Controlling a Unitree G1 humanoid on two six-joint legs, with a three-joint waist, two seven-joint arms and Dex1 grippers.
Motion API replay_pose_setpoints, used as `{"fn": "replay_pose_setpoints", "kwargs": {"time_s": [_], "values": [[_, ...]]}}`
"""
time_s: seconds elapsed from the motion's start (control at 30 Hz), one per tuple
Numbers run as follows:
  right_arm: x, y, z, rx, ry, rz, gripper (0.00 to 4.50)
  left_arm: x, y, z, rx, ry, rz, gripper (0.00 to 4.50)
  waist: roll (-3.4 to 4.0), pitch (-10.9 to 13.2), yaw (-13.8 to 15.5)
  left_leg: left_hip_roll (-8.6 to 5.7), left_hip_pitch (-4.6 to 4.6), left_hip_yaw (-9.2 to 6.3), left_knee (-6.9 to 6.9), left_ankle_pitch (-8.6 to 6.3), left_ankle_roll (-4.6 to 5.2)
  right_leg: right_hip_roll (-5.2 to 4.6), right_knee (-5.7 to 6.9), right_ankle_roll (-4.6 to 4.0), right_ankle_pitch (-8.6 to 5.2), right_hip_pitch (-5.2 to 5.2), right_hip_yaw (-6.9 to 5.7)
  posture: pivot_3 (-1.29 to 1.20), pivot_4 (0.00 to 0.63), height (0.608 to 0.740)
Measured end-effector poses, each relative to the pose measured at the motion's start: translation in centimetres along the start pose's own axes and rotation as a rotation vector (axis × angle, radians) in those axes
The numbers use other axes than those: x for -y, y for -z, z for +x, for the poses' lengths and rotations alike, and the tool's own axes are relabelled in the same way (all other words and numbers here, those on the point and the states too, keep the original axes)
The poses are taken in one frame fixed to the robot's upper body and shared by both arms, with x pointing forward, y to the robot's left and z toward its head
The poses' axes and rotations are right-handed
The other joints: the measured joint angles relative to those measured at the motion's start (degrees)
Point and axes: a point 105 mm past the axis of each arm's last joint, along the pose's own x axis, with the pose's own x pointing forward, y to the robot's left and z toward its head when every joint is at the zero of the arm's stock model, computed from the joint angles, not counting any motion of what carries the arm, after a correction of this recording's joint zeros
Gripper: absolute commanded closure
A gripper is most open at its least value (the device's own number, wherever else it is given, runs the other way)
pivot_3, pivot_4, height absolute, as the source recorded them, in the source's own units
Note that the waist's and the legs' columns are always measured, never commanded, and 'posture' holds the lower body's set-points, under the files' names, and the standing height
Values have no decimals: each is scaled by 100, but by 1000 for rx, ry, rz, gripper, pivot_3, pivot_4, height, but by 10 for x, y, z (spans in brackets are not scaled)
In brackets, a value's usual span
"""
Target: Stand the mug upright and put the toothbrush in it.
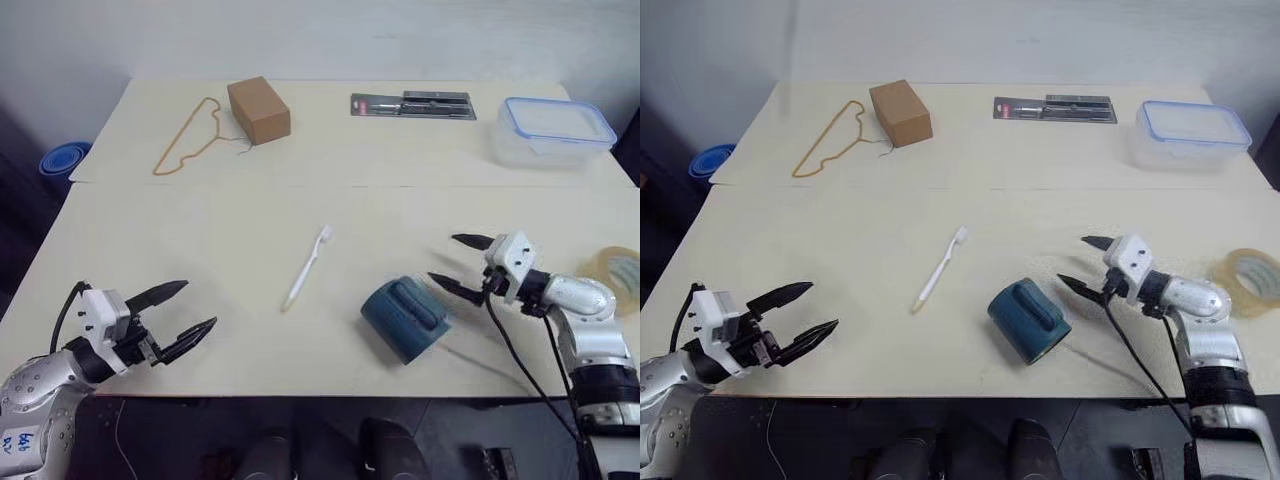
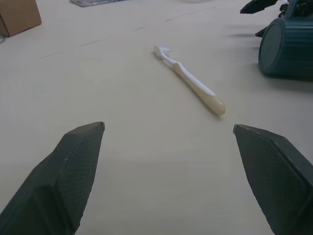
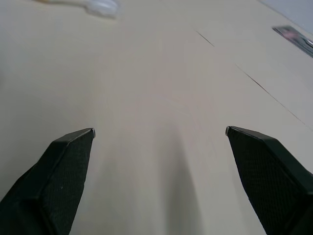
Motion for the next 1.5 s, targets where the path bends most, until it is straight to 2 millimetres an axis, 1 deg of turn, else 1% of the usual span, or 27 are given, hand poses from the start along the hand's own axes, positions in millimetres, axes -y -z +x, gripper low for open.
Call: {"fn": "replay_pose_setpoints", "kwargs": {"time_s": [0.07,0.13,0.23,0.3,0.37,0.47,0.53,0.67,0.77,0.93,1.0,1.17,1.23,1.37,1.43,1.5], "values": [[11,-1,-9,7,30,-5,30,1,0,1,1,5,-2,0,0,0,0,3,0,0,-2,0,0,4,-1,0,0,0,-1,0,150,740],[14,-5,-17,19,16,-34,30,2,1,3,-1,11,-8,0,0,0,1,4,0,1,-2,0,0,4,-3,0,0,0,-2,0,150,740],[14,-10,-34,6,-75,-154,30,4,2,5,-1,19,-10,0,0,0,16,2,-1,3,-1,0,0,2,-6,1,0,2,-2,0,150,740],[19,-14,-46,-12,-118,-241,30,4,2,5,-2,18,-11,0,0,1,7,2,0,5,1,0,0,2,-7,1,0,4,-1,0,150,740],[24,-23,-52,-5,-139,-314,30,4,1,5,0,19,-10,0,0,1,2,7,3,6,1,0,0,5,-7,1,1,5,-2,0,150,740],[26,-35,-57,10,-186,-457,30,4,0,7,6,31,-5,0,0,1,-4,11,4,6,0,-1,-1,8,-7,1,0,5,-4,0,150,740],[17,-33,-59,0,-260,-544,30,4,1,8,7,34,-6,0,0,1,-2,10,4,7,1,-1,-1,6,-7,1,0,6,-4,0,150,740],[-3,-22,-54,-34,-430,-636,30,3,0,12,18,46,3,0,0,3,-3,9,4,9,6,0,-1,4,-6,1,0,7,-3,0,150,740],[-1,-22,-49,-53,-484,-687,30,1,3,13,15,46,-4,0,0,3,-4,10,4,8,9,0,-1,5,-5,1,0,8,-3,0,150,740],[4,-18,-48,-138,-577,-713,30,2,4,15,16,62,-4,0,0,3,9,10,2,2,10,-1,-1,2,-7,1,0,8,-6,0,150,740],[0,-14,-44,-157,-630,-718,30,0,6,15,17,60,-7,0,0,3,-8,11,3,2,10,-1,-1,4,-7,1,0,8,-7,0,150,740],[-17,-5,-35,-205,-819,-735,30,-1,9,15,25,64,-9,0,2,4,-23,13,2,1,11,-1,-2,3,-5,1,0,6,-9,0,150,740],[-19,-7,-30,-224,-874,-753,30,-2,12,14,19,59,-21,0,2,4,-28,14,2,1,12,-1,-2,4,-5,1,0,6,-9,0,150,740],[-19,-11,-19,-257,-942,-778,30,-1,12,15,28,63,-17,0,2,4,-36,15,1,-2,15,-2,-5,3,-6,0,0,6,-10,0,150,740],[-22,-15,-11,-251,-975,-802,405,0,12,16,34,65,-19,0,2,4,-49,17,1,-4,15,-3,-6,4,-6,0,0,6,-12,0,150,740],[-24,-15,-9,-257,-1006,-813,967,0,12,17,37,59,-23,0,2,4,-48,17,1,-8,15,-3,-6,3,-5,0,0,6,-15,0,150,740]]}}
